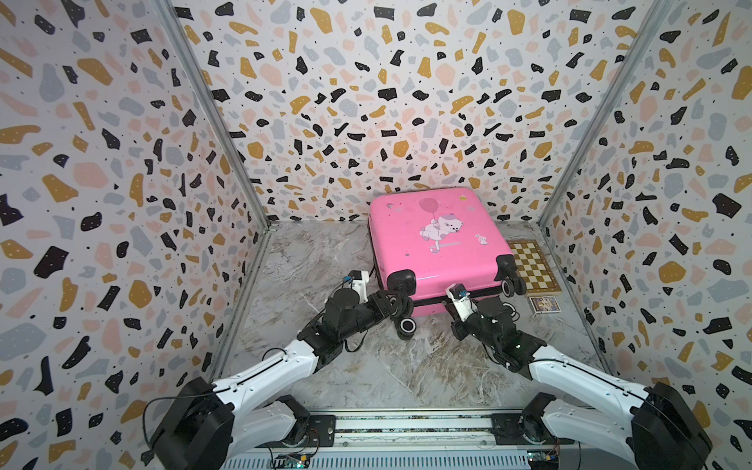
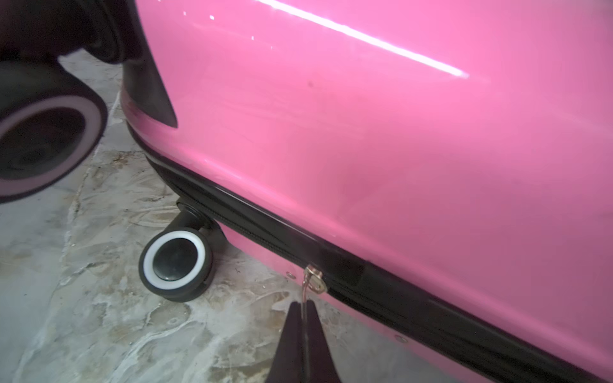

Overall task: Open the suitcase zippers
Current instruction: Unzip the zipper on the suitcase.

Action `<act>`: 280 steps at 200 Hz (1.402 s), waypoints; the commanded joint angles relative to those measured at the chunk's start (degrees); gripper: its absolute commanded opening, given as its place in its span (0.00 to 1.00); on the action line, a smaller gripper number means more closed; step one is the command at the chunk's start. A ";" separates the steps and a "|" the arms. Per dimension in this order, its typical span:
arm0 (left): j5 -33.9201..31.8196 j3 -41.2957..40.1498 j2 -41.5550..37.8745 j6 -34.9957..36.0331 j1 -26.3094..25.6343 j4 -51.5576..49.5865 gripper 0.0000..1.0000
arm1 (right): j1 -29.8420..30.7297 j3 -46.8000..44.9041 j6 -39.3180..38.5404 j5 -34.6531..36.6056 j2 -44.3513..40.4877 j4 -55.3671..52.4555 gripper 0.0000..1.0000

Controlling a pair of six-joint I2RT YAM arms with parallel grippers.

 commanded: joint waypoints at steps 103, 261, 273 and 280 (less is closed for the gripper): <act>2.73 4.01 -7.39 12.47 -5.94 -17.38 0.92 | 7.85 -1.79 8.97 1.69 0.65 6.35 0.00; 19.84 6.73 19.19 10.93 17.35 -2.29 0.42 | 10.24 -4.76 12.94 -1.96 2.67 14.50 0.00; 20.63 7.12 22.50 9.44 17.12 1.24 0.39 | 11.17 -4.16 13.03 -1.61 3.39 14.87 0.00; 20.90 7.21 23.87 8.96 16.93 2.72 0.38 | 11.80 -3.85 13.01 -1.29 3.91 15.10 0.00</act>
